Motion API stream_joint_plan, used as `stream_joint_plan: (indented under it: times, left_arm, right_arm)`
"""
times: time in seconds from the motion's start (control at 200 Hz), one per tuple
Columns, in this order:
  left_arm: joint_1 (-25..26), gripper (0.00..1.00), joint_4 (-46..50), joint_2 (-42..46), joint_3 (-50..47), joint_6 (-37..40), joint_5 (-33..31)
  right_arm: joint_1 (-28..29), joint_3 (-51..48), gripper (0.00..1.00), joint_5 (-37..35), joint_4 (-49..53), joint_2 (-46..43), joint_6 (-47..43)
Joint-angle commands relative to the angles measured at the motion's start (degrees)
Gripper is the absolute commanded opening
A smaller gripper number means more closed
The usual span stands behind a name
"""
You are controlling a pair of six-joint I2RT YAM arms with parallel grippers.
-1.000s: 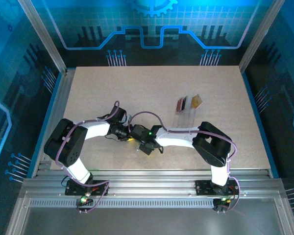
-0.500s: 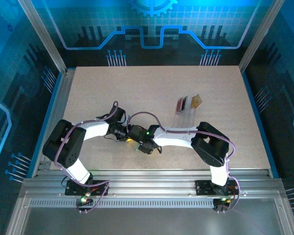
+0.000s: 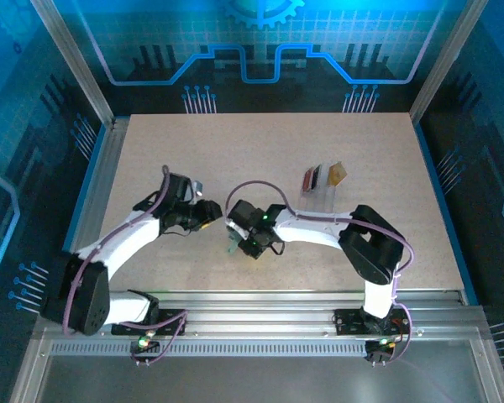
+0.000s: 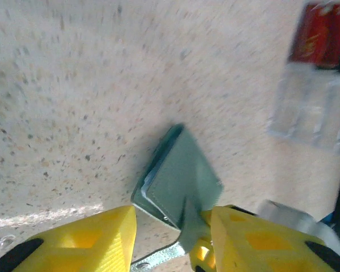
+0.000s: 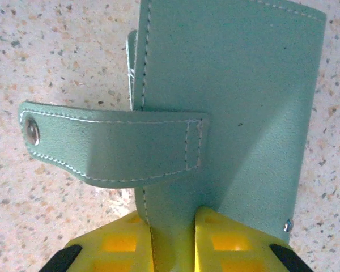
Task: Put the credit cards into the card holder
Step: Turn over the card holder at the bottom-center of the table.
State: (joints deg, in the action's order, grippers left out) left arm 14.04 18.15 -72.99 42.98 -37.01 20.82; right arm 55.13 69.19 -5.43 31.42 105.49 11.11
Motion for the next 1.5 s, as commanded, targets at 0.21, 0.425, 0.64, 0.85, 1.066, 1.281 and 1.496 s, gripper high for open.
stream_joint_plan:
  times: [0.21,0.425,0.64,0.85,1.066,1.281,1.496]
  left_arm:
    - [-7.6,0.41,5.3,7.6,-1.1,-1.2,0.8]
    - [-8.1,0.4,5.3,8.9,-1.2,-0.9,1.8]
    - [-7.7,0.35,6.5,9.2,-0.8,2.3,4.9]
    - [0.1,0.24,4.2,5.2,-0.4,2.9,6.1]
    - [6.7,0.2,-2.3,-1.6,-1.3,0.1,6.7]
    - [10.4,0.2,-8.2,-10.8,0.2,-1.1,7.2]
    - [11.0,0.2,-9.3,-14.9,1.0,-0.3,6.4]
  right_arm:
    - [-3.8,-1.9,0.0,30.3,-4.4,-7.4,10.2]
    - [-9.9,-6.1,0.0,45.7,-15.1,-5.1,21.5]
    - [-17.4,-10.4,0.02,48.9,-19.8,-0.6,24.7]
    - [-21.6,-10.7,0.12,45.5,-15.2,-0.4,21.8]
    - [-23.0,-11.7,0.26,42.6,-12.8,-1.8,21.0]
    - [-23.3,-12.6,0.4,38.2,-10.9,-4.0,20.5]
    - [-22.5,-10.2,0.51,31.1,-3.3,-9.9,17.2]
